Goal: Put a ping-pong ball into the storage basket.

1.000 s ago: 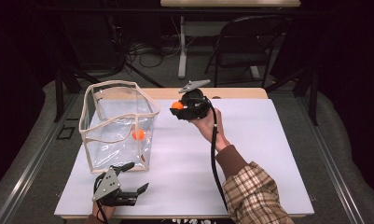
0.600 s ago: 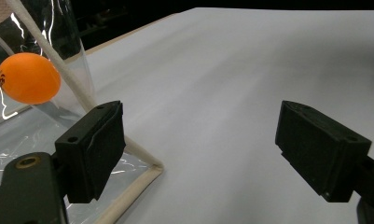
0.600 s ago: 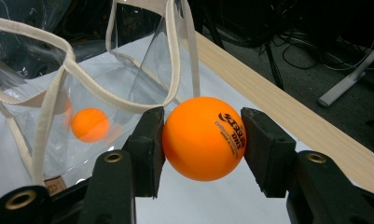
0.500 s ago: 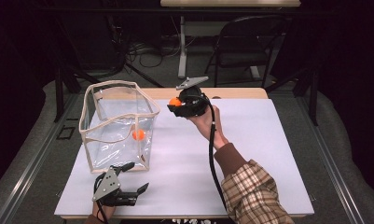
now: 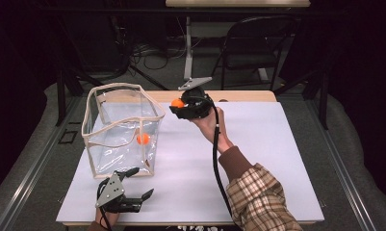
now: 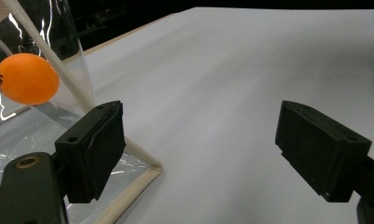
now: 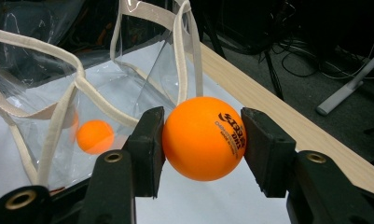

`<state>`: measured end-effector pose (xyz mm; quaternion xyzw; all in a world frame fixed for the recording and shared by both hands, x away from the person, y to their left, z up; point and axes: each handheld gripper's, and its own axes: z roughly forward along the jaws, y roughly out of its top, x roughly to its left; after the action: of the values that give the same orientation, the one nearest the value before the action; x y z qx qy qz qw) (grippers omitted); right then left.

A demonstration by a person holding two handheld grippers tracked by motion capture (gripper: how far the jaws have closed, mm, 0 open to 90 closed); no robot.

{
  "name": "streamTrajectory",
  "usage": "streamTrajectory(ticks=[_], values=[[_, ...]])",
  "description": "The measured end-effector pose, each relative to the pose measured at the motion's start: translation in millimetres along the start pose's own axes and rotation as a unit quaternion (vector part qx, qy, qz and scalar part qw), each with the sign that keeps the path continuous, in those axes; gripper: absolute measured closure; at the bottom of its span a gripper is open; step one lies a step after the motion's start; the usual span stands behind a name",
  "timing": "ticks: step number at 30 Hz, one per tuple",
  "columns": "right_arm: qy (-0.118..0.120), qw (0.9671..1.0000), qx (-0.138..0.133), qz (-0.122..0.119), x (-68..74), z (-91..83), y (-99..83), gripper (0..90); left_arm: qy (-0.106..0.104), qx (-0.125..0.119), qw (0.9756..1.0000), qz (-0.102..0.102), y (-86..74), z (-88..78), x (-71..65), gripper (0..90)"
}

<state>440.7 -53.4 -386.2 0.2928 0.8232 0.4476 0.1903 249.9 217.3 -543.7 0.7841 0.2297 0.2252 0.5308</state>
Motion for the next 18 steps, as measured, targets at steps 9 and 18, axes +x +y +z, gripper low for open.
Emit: streamTrajectory(ticks=[9, 18], values=[[0.001, 1.0000, -0.004, -0.002, 3.8, 4.9, 3.1, 51.1, 0.002, 0.001, 1.0000, -0.001, -0.1, -0.3, 0.2, 15.9], [-0.001, 0.9999, -0.008, -0.008, 7.0, 8.6, 5.9, 51.1, 0.002, 0.001, 1.0000, 0.001, 0.2, -0.3, 0.3, 15.9]])
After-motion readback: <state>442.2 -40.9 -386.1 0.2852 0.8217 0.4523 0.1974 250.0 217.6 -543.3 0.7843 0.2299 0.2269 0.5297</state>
